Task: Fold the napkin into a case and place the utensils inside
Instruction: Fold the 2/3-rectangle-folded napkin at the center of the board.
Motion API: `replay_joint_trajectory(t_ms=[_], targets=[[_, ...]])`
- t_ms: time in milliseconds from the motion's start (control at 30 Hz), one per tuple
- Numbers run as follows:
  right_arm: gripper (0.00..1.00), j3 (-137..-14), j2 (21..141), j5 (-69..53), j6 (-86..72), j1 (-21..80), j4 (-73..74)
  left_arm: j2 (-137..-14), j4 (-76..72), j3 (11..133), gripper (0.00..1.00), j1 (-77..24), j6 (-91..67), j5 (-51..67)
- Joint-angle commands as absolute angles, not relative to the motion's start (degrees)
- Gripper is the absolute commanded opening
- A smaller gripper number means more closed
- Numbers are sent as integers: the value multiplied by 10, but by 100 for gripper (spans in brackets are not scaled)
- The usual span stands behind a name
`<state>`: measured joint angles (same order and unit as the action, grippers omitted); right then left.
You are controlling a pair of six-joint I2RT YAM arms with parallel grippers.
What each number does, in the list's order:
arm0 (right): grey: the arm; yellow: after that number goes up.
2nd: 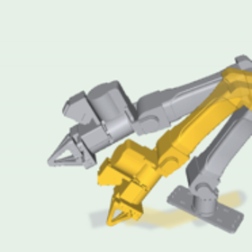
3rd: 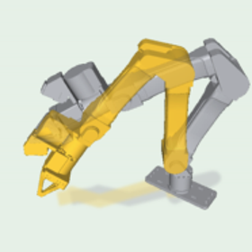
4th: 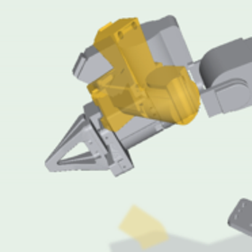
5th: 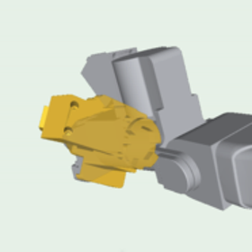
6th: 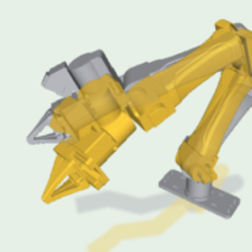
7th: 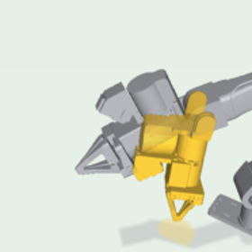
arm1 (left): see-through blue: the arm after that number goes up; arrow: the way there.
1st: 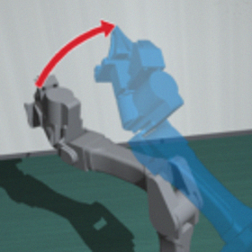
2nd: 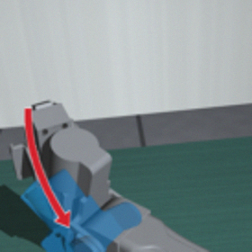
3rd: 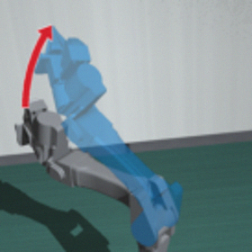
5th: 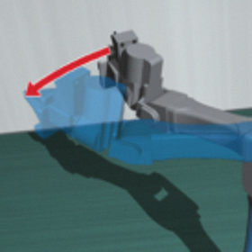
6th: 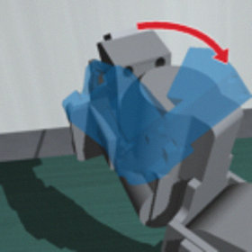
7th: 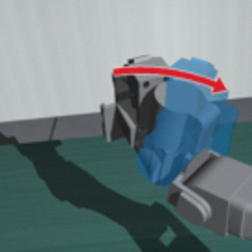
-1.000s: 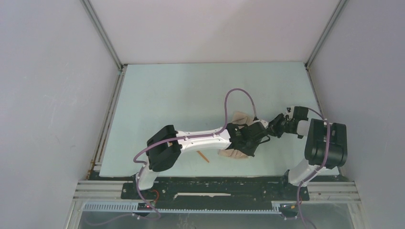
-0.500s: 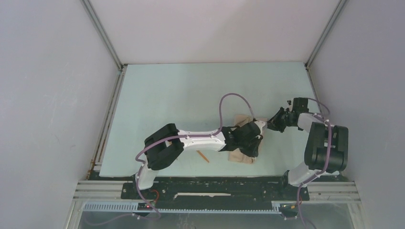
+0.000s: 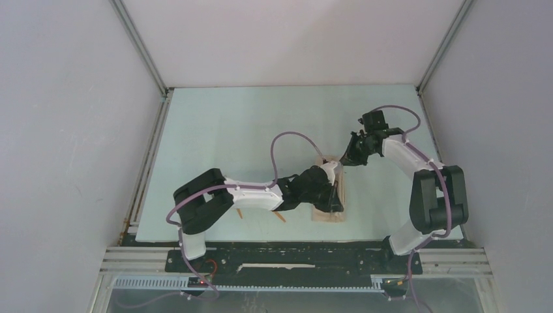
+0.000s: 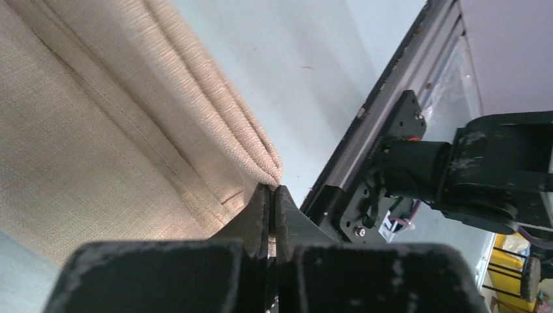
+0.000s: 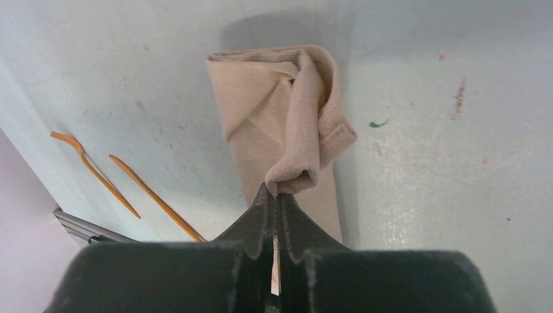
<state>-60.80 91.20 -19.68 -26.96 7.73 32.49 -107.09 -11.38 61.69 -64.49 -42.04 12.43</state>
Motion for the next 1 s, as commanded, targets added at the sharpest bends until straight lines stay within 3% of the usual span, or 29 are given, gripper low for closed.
replay_joint_trajectory(t_ms=[0, 767, 967], targets=[[0, -658, 939, -159, -273, 117, 354, -1020, -169, 583, 0, -646, -434, 151], [0, -727, 1040, -181, -323, 203, 331, -939, -248, 392, 1, -607, -469, 158], [0, -733, 1062, -174, -333, 220, 319, -941, -247, 379, 11, -600, -470, 165]])
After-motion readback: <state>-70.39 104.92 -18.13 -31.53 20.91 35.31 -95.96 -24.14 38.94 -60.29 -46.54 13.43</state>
